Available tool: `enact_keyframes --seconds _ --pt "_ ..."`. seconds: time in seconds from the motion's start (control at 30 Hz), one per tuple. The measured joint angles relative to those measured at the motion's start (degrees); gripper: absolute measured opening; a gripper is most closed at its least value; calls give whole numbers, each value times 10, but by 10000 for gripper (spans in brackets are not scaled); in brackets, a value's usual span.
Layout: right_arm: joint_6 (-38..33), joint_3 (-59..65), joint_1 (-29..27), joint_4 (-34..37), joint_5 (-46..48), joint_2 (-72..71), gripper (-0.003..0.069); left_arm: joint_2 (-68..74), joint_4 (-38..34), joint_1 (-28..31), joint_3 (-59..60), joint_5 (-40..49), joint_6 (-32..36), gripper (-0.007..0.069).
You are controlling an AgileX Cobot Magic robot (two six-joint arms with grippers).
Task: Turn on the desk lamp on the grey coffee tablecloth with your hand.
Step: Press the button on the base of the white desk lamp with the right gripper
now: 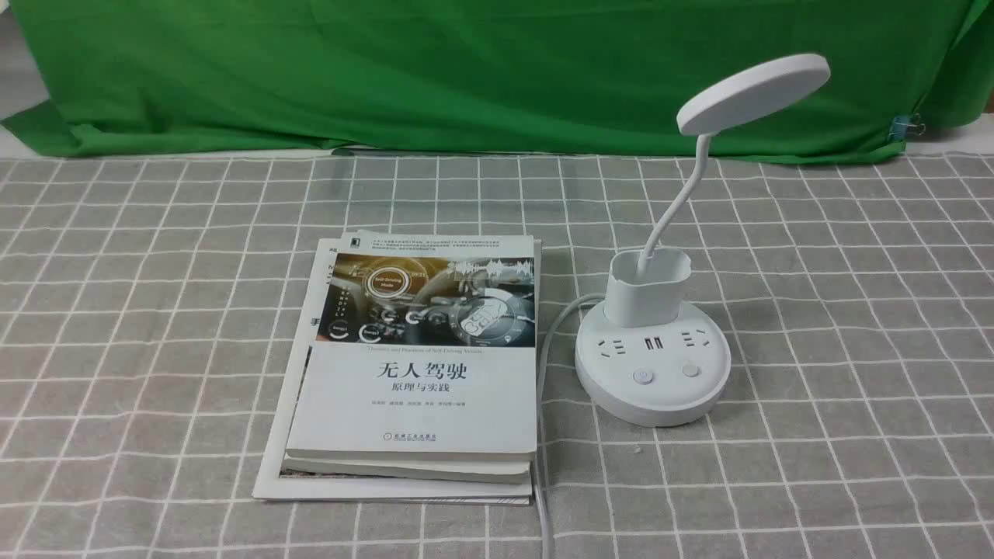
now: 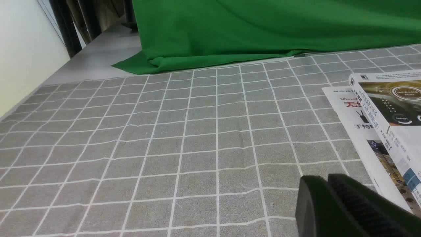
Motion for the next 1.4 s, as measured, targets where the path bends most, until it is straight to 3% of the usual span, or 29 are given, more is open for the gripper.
enact_keyframes --seconds 0.97,1.03,1.23,1.4 --pt "2 0 0 2 -6 0 242 0 0 0 0 0 -1 19" --pt "34 0 0 28 -29 0 242 0 0 0 0 0 -1 19" --pt "234 0 0 106 -145 0 241 0 0 0 0 0 -1 19" --pt "302 0 0 114 -209 0 241 0 0 0 0 0 -1 19"
